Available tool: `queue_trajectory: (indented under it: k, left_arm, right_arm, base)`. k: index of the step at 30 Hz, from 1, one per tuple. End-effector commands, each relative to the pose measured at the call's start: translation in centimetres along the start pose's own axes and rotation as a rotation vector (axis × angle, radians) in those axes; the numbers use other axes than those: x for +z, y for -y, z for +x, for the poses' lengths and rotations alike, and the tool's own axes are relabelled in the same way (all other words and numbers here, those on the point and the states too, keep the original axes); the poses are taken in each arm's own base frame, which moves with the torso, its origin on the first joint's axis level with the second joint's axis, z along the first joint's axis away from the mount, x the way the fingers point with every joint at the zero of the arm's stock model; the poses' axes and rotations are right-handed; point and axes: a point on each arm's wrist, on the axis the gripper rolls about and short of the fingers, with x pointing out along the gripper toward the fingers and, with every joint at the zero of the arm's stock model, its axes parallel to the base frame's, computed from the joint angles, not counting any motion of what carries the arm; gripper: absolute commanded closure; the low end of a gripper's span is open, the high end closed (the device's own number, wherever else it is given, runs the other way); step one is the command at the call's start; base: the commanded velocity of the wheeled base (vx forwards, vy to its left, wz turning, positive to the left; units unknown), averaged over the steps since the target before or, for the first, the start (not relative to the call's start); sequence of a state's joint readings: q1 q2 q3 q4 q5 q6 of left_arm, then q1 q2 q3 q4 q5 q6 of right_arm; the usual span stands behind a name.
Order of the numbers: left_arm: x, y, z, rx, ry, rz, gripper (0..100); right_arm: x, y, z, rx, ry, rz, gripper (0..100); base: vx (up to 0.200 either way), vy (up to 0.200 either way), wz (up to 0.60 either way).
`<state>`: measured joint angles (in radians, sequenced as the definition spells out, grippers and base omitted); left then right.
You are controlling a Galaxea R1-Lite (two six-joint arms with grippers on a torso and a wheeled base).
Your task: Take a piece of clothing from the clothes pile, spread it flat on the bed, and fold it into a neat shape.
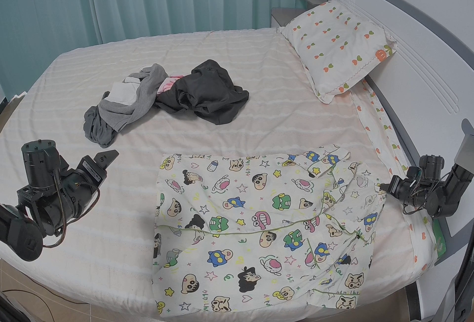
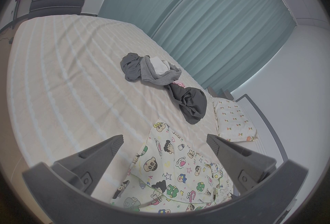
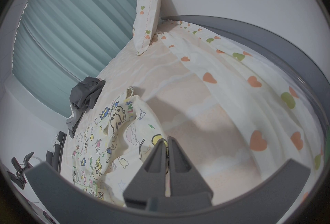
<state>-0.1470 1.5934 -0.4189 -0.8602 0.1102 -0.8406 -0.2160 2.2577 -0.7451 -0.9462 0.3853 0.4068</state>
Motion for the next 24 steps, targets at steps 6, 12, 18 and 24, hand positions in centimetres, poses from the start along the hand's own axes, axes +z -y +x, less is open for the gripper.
queue_trajectory:
  k: [6, 12, 18, 24]
  left_arm:
    - [-0.1, -0.1, 0.2, 0.008, -0.005, 0.001, 0]
    - [-0.3, -0.2, 0.4, 0.015, -0.011, 0.001, 0]
    - [-0.8, -0.4, 0.8, 0.021, -0.038, 0.004, 0]
    - [-4.2, -0.3, 0.8, 0.027, -0.181, 0.05, 0]
  right_arm:
    - [0.7, 0.8, -0.2, -0.019, 0.019, -0.004, 100]
    - [0.7, 1.1, -0.1, -0.051, 0.004, -0.002, 100]
    - [0.8, 1.6, -0.2, -0.081, 0.014, -0.014, 0]
    - [1.6, 1.0, -0.7, -0.068, 0.048, -0.028, 0]
  base:
    - [0.0, 0.0, 0.0]
    - [0.0, 0.0, 0.0]
    - [0.0, 0.0, 0.0]
    - [0.0, 0.0, 0.0]
